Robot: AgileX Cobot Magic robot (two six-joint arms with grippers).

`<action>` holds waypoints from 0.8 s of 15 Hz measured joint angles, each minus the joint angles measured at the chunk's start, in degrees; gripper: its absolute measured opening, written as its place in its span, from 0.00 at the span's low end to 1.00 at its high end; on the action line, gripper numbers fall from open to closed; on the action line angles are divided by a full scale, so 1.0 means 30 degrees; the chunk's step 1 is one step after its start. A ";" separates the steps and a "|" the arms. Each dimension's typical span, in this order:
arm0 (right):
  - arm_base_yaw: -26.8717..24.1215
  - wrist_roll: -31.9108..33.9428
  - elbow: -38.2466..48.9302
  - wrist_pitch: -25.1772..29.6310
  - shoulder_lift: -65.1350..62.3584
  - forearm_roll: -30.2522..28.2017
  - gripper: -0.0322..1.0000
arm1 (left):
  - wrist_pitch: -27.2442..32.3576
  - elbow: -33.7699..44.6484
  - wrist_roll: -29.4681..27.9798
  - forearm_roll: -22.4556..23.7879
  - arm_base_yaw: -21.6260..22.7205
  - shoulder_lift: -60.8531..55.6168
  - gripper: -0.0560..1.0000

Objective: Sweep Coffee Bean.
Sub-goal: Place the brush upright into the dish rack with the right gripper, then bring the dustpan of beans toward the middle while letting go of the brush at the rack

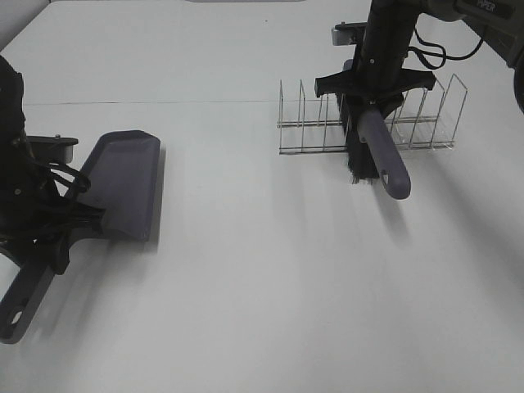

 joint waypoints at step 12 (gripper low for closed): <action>0.0191 -0.1910 -0.0210 -0.0306 -0.2120 0.2005 0.92 | 0.0516 0.0000 0.0115 0.0000 0.0000 0.0000 0.37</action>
